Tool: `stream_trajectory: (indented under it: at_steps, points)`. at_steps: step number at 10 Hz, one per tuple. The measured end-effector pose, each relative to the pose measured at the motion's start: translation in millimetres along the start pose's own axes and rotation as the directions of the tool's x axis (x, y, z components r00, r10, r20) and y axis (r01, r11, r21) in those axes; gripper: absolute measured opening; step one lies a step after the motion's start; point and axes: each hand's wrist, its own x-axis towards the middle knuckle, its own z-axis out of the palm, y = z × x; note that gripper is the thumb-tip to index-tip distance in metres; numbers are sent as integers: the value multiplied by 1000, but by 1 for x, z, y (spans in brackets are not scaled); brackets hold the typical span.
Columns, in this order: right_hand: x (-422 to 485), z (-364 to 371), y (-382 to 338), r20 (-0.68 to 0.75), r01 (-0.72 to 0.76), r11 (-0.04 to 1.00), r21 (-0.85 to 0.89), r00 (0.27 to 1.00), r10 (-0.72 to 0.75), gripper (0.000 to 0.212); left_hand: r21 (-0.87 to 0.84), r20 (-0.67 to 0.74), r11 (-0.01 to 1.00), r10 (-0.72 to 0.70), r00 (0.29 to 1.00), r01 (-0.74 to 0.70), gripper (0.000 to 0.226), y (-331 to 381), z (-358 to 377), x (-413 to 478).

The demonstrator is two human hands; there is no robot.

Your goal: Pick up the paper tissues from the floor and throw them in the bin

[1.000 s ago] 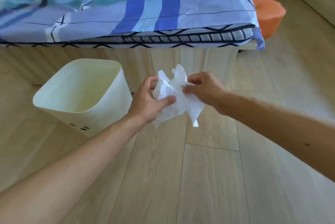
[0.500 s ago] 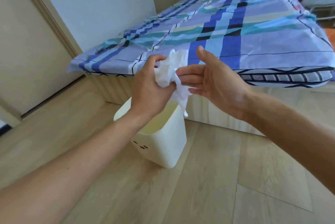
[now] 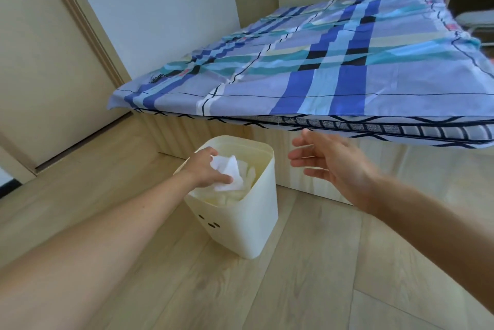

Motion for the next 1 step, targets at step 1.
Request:
stream_trajectory:
  at_steps: [1]
  points:
    - [4, -3, 5, 7, 1, 1000, 4, 1000, -1, 34, -32, 6, 999, -10, 1000, 11, 96, 3, 3, 6]
